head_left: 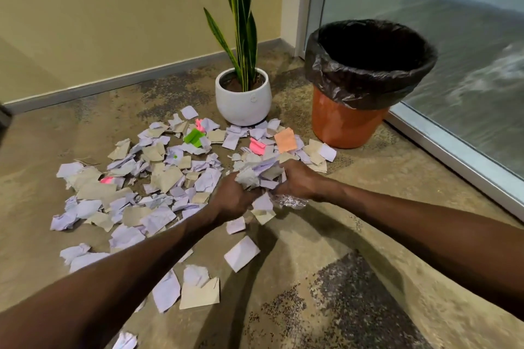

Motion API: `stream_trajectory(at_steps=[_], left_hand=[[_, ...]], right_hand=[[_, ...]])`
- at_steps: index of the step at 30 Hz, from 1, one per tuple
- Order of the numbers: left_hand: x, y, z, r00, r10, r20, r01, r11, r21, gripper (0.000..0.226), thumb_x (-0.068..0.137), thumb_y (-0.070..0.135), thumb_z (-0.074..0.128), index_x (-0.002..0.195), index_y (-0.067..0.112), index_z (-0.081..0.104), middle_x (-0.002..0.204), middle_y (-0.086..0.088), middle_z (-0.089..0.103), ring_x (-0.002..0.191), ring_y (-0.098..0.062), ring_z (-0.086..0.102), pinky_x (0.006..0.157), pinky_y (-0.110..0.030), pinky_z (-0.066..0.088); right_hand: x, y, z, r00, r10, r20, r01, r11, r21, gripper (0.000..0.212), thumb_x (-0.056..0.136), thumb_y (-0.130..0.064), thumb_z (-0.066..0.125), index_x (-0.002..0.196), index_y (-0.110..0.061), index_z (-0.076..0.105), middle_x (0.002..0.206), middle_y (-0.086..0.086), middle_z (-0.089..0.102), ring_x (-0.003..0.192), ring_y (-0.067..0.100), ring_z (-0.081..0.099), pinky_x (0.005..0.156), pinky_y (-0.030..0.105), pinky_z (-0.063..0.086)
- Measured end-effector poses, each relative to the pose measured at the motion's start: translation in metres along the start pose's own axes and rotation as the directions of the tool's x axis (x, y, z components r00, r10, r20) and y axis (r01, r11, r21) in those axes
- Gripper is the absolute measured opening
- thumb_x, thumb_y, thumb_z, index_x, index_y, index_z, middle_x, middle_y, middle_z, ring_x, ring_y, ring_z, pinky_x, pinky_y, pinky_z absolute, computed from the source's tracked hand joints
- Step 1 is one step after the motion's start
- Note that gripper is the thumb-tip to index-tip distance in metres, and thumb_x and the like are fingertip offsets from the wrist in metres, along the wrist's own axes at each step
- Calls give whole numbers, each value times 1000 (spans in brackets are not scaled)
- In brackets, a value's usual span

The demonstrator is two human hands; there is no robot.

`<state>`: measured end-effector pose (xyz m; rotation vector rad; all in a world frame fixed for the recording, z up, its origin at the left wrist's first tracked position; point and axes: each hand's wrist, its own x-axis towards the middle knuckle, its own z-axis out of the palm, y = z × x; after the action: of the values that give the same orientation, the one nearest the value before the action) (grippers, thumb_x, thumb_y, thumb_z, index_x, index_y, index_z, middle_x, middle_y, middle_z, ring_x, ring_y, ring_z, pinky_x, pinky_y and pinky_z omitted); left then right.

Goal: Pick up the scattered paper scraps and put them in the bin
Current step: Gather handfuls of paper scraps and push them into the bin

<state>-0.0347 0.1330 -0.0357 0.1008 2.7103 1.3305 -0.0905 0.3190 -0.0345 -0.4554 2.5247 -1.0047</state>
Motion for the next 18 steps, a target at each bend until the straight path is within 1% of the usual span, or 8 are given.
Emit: stream_trajectory(at_steps=[3, 5, 7, 10, 12, 13, 16, 18], left_hand=[[29, 28, -4, 997, 74, 17, -73, 997, -22, 21, 88, 17, 71, 108, 14, 66, 78, 4, 68, 51, -1, 59, 46, -10, 43], [48, 52, -9, 995, 91, 40, -89, 995, -51, 16, 88, 12, 70, 103, 12, 64, 72, 2, 65, 45, 0, 57, 43, -10, 41], [69, 74, -17, 991, 115, 63, -113, 993, -31, 10, 87, 15, 71, 95, 14, 64, 71, 2, 65, 43, 1, 57, 43, -13, 43], [103, 110, -30, 983, 166, 81, -164, 986, -21, 16, 84, 20, 74, 97, 12, 68, 84, -6, 71, 59, -7, 63, 53, -22, 50], [125, 136, -37, 972, 213, 96, -215, 977, 11, 26, 80, 21, 74, 105, 13, 69, 96, -9, 73, 79, -21, 67, 68, -34, 57], [135, 149, -39, 966, 233, 113, -236, 972, 13, 25, 81, 18, 73, 106, 13, 68, 97, -9, 72, 83, -24, 66, 70, -36, 57], [168, 196, -42, 956, 252, 150, -258, 966, 25, 17, 85, 7, 68, 101, 9, 66, 91, -9, 69, 77, -19, 63, 62, -25, 55], [197, 225, -39, 957, 262, 122, -271, 960, 73, 23, 82, 11, 70, 105, 7, 66, 97, -12, 70, 86, -26, 66, 76, -35, 59]], right_hand=[[0, -3, -31, 996, 11, -84, -6, 998, 61, 32, 74, -11, 81, 105, -14, 72, 103, 4, 74, 93, 20, 68, 84, 38, 57], [0, -6, -54, 990, 20, -140, 0, 991, 137, 31, 75, -4, 79, 96, -24, 71, 93, -6, 74, 83, 7, 67, 75, 26, 56], [4, -10, -79, 978, 65, -196, -29, 983, 179, 26, 74, -6, 81, 95, -20, 72, 88, -4, 73, 81, 11, 67, 74, 28, 55], [11, -16, -117, 937, 72, -341, -26, 990, 139, 38, 65, -23, 86, 99, -18, 70, 92, 1, 73, 86, 21, 68, 74, 28, 55], [12, -22, -146, 924, 64, -376, 3, 984, 177, 34, 70, -14, 84, 101, -15, 69, 89, -2, 71, 80, 15, 66, 66, 16, 52], [12, -25, -161, 915, 70, -398, 13, 979, 203, 35, 71, -10, 83, 104, -11, 70, 90, 0, 72, 81, 16, 66, 67, 16, 52], [21, -28, -204, 851, 125, -510, 14, 966, 259, 46, 61, -14, 88, 105, -10, 73, 96, 4, 76, 90, 23, 72, 85, 39, 60], [30, -26, -231, 821, 165, -547, 8, 954, 300, 51, 53, -12, 86, 102, -11, 73, 94, 4, 76, 90, 23, 73, 85, 44, 60]])
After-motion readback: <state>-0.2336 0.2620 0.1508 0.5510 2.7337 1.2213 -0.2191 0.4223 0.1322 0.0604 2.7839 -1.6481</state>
